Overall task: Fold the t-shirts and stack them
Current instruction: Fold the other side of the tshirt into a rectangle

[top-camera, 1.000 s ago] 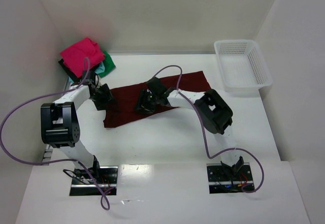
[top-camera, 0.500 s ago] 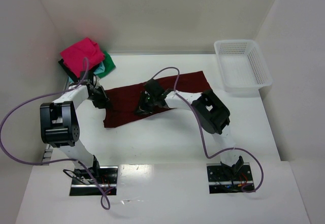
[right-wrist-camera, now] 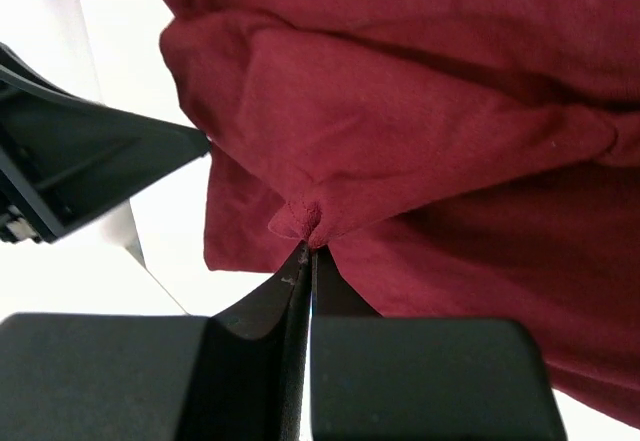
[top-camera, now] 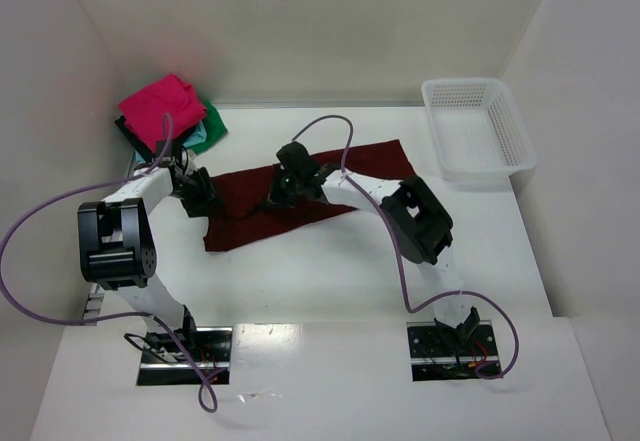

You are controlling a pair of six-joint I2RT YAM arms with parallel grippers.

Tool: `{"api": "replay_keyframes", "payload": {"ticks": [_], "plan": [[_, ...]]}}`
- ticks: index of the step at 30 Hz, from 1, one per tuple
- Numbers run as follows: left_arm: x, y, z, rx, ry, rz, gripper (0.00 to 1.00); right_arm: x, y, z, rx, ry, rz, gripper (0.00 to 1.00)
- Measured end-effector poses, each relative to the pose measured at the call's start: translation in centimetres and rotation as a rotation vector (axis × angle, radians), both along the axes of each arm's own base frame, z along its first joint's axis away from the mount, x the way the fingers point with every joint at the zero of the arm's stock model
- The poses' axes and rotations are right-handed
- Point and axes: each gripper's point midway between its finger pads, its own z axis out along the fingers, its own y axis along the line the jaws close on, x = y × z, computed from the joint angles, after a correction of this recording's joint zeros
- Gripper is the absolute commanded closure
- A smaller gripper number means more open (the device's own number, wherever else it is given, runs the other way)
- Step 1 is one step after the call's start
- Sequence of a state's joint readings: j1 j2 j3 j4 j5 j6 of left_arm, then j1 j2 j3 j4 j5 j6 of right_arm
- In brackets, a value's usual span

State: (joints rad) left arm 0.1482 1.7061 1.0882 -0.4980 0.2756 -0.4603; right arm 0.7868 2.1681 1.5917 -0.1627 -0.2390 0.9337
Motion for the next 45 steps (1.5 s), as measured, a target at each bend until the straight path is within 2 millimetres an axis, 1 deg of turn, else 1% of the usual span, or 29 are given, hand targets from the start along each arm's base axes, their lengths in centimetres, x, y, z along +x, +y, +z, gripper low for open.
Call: {"api": "replay_keyframes", "payload": {"ticks": [1, 2, 5, 6, 8, 10, 11, 14, 15, 16, 19, 20, 22, 23, 25, 27, 28, 33, 34, 35, 36, 37, 38, 39, 40, 41, 42, 43, 45], "plan": [[0.0, 0.0, 0.0, 0.000, 0.001, -0.002, 0.37, 0.3, 0.0, 0.3, -0.001, -0.011, -0.002, 1.00], [-0.1, 0.0, 0.0, -0.001, 0.002, -0.004, 0.36, 0.7, -0.1, 0.5, -0.002, -0.018, -0.008, 1.00], [-0.1, -0.1, 0.0, -0.001, 0.001, -0.010, 0.36, 1.3, -0.4, 0.9, -0.004, -0.030, -0.017, 1.00], [-0.1, -0.1, 0.0, -0.003, 0.001, -0.011, 0.37, 1.6, -0.6, 0.9, -0.005, -0.031, -0.021, 1.00], [-0.2, -0.2, -0.2, -0.007, 0.004, -0.012, 0.43, 2.1, -1.0, 0.9, -0.008, -0.032, -0.029, 1.00], [-0.1, -0.2, -0.5, -0.011, 0.009, -0.013, 0.50, 2.6, -1.0, 0.8, -0.008, -0.035, -0.030, 1.00], [-0.1, -0.2, -0.7, -0.013, 0.015, -0.013, 0.56, 2.9, -1.0, 0.8, -0.008, -0.040, -0.033, 1.00], [-0.2, -0.3, -1.5, -0.019, 0.038, -0.016, 0.65, 3.5, -1.0, 0.4, -0.014, -0.043, -0.033, 1.00], [-0.2, -0.3, -1.8, -0.021, 0.044, -0.016, 0.72, 3.6, -1.0, 0.3, -0.016, -0.044, -0.031, 1.00], [-0.2, -0.3, -2.0, -0.024, 0.050, -0.015, 0.76, 3.6, -1.0, 0.1, -0.018, -0.043, -0.030, 1.00], [0.1, -0.5, -2.3, -0.038, 0.055, -0.019, 0.82, 3.7, -1.1, -0.1, -0.025, -0.043, -0.027, 1.00], [0.2, -0.6, -2.3, -0.042, 0.056, -0.021, 0.86, 3.8, -1.2, -0.1, -0.025, -0.044, -0.028, 1.00], [0.5, -0.7, -2.3, -0.050, 0.052, -0.023, 0.91, 3.8, -1.3, -0.1, -0.025, -0.045, -0.025, 1.00], [0.7, -0.7, -2.2, -0.052, 0.047, -0.023, 0.93, 3.9, -1.3, 0.0, -0.024, -0.046, -0.025, 1.00], [1.2, -0.7, -1.9, -0.053, 0.036, -0.022, 0.93, 4.2, -1.5, 0.1, -0.025, -0.048, -0.026, 1.00], [2.0, -0.7, -1.1, -0.056, 0.010, -0.025, 0.94, 4.7, -1.7, 0.3, -0.025, -0.053, -0.032, 1.00], [2.5, -0.7, -0.7, -0.059, -0.005, -0.024, 0.96, 5.0, -1.9, 0.5, -0.023, -0.060, -0.034, 1.00], [4.9, -0.5, 1.6, -0.064, -0.080, -0.019, 0.96, 7.5, -2.7, 2.1, -0.013, -0.109, -0.062, 1.00], [5.3, -0.5, 1.9, -0.063, -0.095, -0.020, 0.94, 8.1, -2.9, 2.5, -0.010, -0.119, -0.069, 1.00], [5.6, -0.5, 2.3, -0.063, -0.106, -0.021, 0.91, 8.8, -3.1, 2.8, -0.006, -0.130, -0.076, 0.98], [5.9, -0.5, 2.5, -0.062, -0.118, -0.021, 0.82, 9.5, -3.3, 3.2, -0.001, -0.143, -0.085, 0.93], [6.2, -0.4, 2.8, -0.060, -0.129, -0.021, 0.77, 10.2, -3.5, 3.3, 0.002, -0.150, -0.092, 0.90], [6.5, -0.3, 3.0, -0.057, -0.137, -0.019, 0.68, 10.9, -3.7, 3.5, 0.004, -0.160, -0.099, 0.86], [6.7, -0.2, 3.2, -0.052, -0.145, -0.016, 0.58, 11.5, -3.9, 3.4, 0.004, -0.168, -0.105, 0.77], [7.0, -0.1, 3.3, -0.045, -0.153, -0.013, 0.53, 11.9, -4.0, 3.2, 0.002, -0.171, -0.108, 0.67], [7.2, 0.1, 3.4, -0.037, -0.159, -0.006, 0.41, 12.3, -4.4, 3.0, -0.003, -0.174, -0.113, 0.61], [7.4, 0.3, 3.5, -0.027, -0.163, 0.002, 0.28, 12.6, -4.7, 2.7, -0.009, -0.176, -0.116, 0.52], [7.6, 0.4, 3.7, -0.021, -0.166, 0.011, 0.18, 12.9, -5.0, 2.5, -0.016, -0.177, -0.120, 0.39], [8.0, 0.8, 4.1, -0.004, -0.177, 0.030, 0.08, 13.2, -5.4, 2.3, -0.030, -0.187, -0.124, 0.33]]}}
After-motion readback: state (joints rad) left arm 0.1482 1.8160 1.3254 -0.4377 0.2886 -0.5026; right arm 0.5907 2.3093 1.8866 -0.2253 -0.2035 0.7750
